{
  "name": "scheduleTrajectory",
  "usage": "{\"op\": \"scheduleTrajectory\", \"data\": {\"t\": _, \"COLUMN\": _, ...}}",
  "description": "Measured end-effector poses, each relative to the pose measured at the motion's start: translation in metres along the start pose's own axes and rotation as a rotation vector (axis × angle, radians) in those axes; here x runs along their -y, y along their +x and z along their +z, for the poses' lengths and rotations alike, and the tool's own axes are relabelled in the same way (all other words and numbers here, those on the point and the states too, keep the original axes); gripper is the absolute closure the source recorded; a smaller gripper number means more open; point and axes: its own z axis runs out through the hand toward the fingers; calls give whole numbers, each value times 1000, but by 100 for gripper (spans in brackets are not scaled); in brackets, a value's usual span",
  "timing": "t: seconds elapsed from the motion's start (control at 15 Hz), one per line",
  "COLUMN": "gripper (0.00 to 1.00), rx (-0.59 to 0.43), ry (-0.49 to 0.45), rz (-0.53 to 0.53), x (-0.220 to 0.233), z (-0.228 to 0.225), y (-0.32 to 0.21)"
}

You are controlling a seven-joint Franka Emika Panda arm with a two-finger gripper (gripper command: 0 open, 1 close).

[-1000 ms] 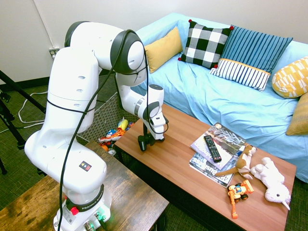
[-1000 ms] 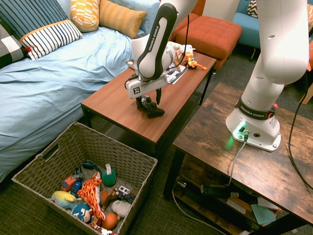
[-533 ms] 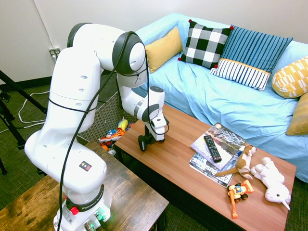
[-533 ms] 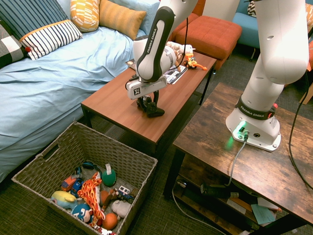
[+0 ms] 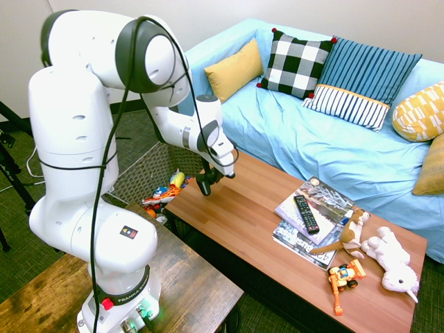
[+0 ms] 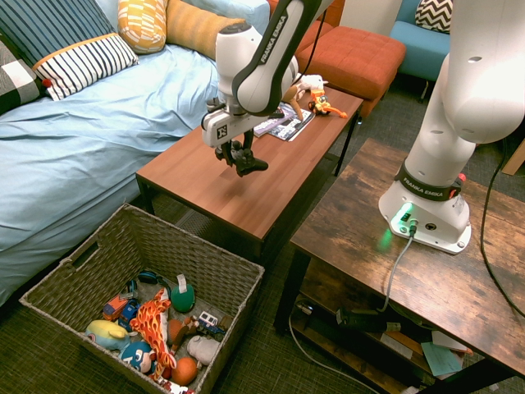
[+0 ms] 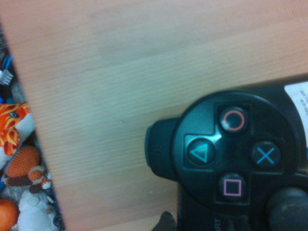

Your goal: Put the gamepad in the basket

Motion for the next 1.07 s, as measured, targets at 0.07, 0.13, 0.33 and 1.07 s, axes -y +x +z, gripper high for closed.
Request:
{"op": "scheduleTrajectory", "data": {"t": 0.07, "gripper": 100, "rx": -36, "ry": 0, "rz": -31, "x": 17, "z": -21, "y": -19}}
{"op": "scheduleTrajectory", "data": {"t": 0.13, "gripper": 100, "rx": -66, "ry": 0, "rz": -61, "x": 36, "z": -39, "y": -43}}
{"op": "scheduleTrajectory", "data": {"t": 0.33, "gripper": 100, "rx": -113, "ry": -12, "rz": -157, "x": 90, "z": -63, "y": -118}}
{"op": "scheduleTrajectory", "data": {"t": 1.07, "gripper": 100, "rx": -17, "ry": 22, "rz": -265, "x": 183, "z": 60, "y": -258}}
